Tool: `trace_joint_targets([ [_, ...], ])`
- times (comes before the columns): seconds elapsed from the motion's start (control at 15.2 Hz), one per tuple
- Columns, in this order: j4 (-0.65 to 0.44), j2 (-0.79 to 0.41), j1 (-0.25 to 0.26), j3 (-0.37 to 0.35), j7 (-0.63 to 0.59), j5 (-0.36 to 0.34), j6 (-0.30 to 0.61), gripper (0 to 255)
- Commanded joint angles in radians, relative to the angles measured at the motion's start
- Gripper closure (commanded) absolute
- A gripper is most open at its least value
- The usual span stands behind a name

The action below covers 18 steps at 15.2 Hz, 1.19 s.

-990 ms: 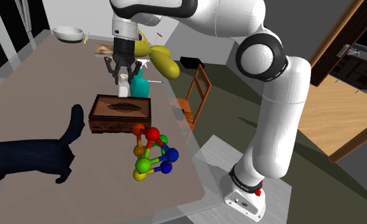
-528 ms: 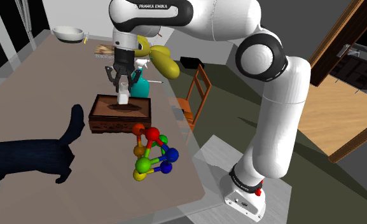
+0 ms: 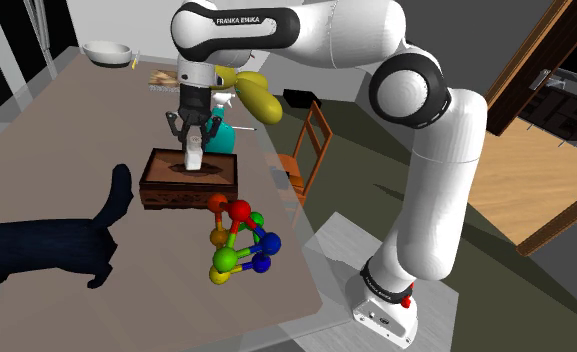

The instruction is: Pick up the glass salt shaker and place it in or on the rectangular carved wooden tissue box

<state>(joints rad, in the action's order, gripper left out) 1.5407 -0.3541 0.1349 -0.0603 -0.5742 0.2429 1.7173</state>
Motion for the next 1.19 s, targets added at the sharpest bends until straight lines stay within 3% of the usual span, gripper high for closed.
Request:
trace_joint_targets([
  [0.0, 0.0, 0.0, 0.0, 0.0, 0.0, 0.0, 0.0, 255],
  [0.13, 0.0, 0.0, 0.0, 0.0, 0.0, 0.0, 0.0, 255],
  [0.2, 0.0, 0.0, 0.0, 0.0, 0.0, 0.0, 0.0, 0],
  [0.53, 0.0, 0.0, 0.0, 0.0, 0.0, 0.0, 0.0, 0],
  [0.79, -0.155, -0.023, -0.016, 0.006, -0.01, -0.005, -0.134, 0],
  [1.12, -0.155, -0.023, -0.016, 0.006, -0.01, -0.005, -0.134, 0],
])
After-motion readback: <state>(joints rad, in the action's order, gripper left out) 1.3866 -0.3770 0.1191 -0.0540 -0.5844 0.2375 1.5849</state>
